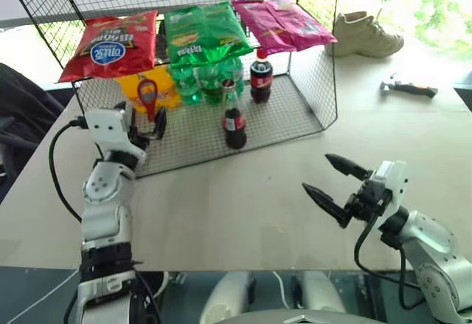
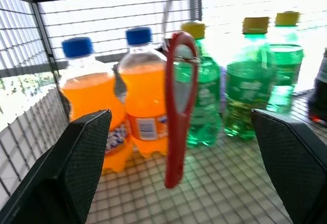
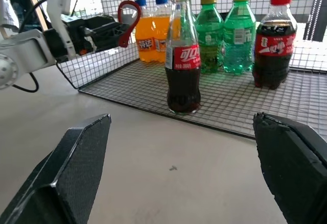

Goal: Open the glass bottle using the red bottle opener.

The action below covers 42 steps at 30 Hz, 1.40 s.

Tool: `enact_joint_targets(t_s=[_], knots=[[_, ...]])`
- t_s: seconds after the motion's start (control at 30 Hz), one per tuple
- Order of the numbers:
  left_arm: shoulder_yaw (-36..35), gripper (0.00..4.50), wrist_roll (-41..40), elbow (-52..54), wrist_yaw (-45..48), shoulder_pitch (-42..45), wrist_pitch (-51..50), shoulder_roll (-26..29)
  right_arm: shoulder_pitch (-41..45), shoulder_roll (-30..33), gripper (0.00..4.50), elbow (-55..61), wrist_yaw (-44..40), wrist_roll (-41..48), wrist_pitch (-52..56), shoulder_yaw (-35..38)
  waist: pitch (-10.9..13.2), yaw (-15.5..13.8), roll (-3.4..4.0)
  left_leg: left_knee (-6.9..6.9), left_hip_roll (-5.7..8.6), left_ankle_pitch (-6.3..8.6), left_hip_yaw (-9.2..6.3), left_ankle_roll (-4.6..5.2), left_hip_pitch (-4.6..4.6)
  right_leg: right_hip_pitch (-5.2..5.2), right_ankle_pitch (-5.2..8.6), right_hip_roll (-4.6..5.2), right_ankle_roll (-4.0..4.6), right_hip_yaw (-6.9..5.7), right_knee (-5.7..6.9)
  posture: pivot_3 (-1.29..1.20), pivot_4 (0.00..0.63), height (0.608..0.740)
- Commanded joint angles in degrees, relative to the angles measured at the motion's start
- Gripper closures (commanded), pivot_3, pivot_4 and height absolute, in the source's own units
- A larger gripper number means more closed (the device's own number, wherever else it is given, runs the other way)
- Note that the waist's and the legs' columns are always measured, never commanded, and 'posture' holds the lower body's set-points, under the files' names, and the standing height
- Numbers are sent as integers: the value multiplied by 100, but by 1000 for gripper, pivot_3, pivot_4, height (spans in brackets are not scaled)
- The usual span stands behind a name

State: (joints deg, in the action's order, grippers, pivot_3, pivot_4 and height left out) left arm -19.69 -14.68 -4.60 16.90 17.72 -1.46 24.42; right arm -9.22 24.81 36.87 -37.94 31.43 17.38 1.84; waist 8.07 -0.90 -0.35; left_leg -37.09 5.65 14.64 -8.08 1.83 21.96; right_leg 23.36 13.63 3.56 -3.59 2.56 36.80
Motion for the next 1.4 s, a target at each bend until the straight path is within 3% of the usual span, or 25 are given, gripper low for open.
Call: enact_joint_targets(t_s=[0.03, 0.63, 0.73, 0.9, 0.93, 1.0, 1.4], knots=[[-20, 0, 80, -317, 22, 320, 257, 129, 112, -35, 34, 488, 199, 99, 11, -65, 2, 2, -3, 0, 1, 0, 0, 0, 0, 0, 0, 0, 0, 0, 0, 0, 150, 732], [50, 0, -20, -1319, 283, 961, 658, 46, 318, 323, 34, 817, 45, 292, 15, -151, 5, 11, -15, -1, 3, -1, -6, 0, 0, 0, 0, 1, 0, -5, 4, 0, 150, 732], [36, 769, -107, -1314, 409, 991, 745, 30, 311, 328, 0, 794, 43, 261, -12, -161, 5, 12, -15, -2, 3, -1, -6, 0, 0, 0, 0, 1, 0, -5, 4, 0, 150, 732], [14, 3162, -138, -1203, 421, 946, 791, 18, 340, 319, 0, 727, 10, 203, -52, -211, 5, 13, -16, -2, 3, -1, -6, 0, 0, 0, -1, 1, 0, -4, 4, 0, 150, 732], [12, 3419, -147, -1185, 421, 936, 789, 18, 341, 319, 0, 726, 8, 203, -53, -213, 5, 14, -16, -2, 3, -1, -6, 0, 0, 0, -1, 1, 0, -4, 4, 0, 150, 732], [5, 4374, -168, -1166, 423, 915, 788, 20, 348, 316, 0, 718, 2, 197, -56, -218, 5, 13, -16, -2, 3, -1, -6, 0, 0, 0, -1, 1, 0, -4, 4, 0, 150, 732], [-127, 4466, -1155, -315, 712, 595, 286, -299, 422, 297, 0, 665, -18, 192, -64, -251, 5, 10, -18, -6, 3, -1, -6, 0, 1, 0, -1, 1, 0, -5, 5, 0, 150, 732]])
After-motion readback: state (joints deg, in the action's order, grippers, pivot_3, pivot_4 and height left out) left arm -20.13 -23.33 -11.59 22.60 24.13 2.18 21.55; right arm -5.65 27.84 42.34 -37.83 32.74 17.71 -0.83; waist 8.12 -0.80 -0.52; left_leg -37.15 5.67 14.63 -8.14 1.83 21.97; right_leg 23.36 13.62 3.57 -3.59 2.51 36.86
